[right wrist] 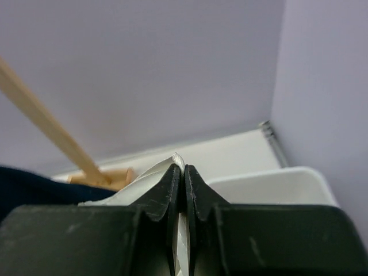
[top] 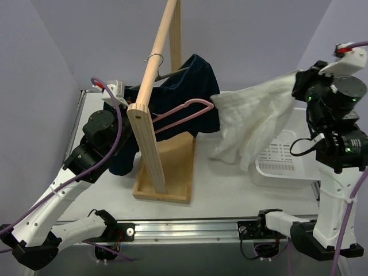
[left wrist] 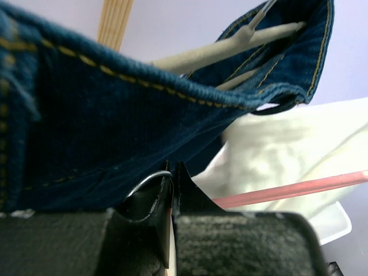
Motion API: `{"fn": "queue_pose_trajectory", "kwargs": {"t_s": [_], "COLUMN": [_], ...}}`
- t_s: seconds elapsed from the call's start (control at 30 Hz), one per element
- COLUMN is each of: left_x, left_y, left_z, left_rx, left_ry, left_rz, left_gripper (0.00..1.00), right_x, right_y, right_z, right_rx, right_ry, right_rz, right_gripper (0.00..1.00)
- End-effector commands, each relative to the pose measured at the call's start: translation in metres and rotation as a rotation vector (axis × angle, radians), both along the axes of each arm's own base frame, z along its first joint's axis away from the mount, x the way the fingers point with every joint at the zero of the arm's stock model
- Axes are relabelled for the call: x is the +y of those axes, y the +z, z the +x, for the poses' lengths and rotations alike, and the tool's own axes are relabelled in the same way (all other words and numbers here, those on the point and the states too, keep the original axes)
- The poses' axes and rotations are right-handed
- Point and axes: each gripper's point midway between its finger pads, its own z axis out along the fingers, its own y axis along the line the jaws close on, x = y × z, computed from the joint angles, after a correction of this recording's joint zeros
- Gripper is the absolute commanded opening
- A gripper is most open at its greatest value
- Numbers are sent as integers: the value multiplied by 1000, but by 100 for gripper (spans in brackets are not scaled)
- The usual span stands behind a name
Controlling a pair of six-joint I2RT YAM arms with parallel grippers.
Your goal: Remove the skirt from the hanger
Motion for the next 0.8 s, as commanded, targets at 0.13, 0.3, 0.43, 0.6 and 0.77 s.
{"fn": "queue_pose_trajectory", "kwargs": {"t_s": [0.13, 0.3, 0.43, 0.6, 0.77], "left_x": [-12, -22, -31, -38, -40], "left_y": [-6, -14, -24, -32, -39], "left_z": [5, 12, 16, 17, 19], "left_rx": [-2, 15, 38, 55, 71], "left_ry": [-46, -73, -93, -118, -123], "left_rz": [46, 73, 83, 84, 99], "left_gripper": [2, 2, 2, 2, 2], "right_x": [-71, -80, -82, -91, -98], "right_y": [112, 117, 115, 139, 158], "right_z": [-57, -58, -46, -49, -55], "right_rx": [-334, -330, -320, -376, -441], "right_ry": [-378, -432, -442, -505, -562], "right_rz": [-50, -110, -143, -165, -176], "right_gripper": [0, 0, 0, 0, 0]}}
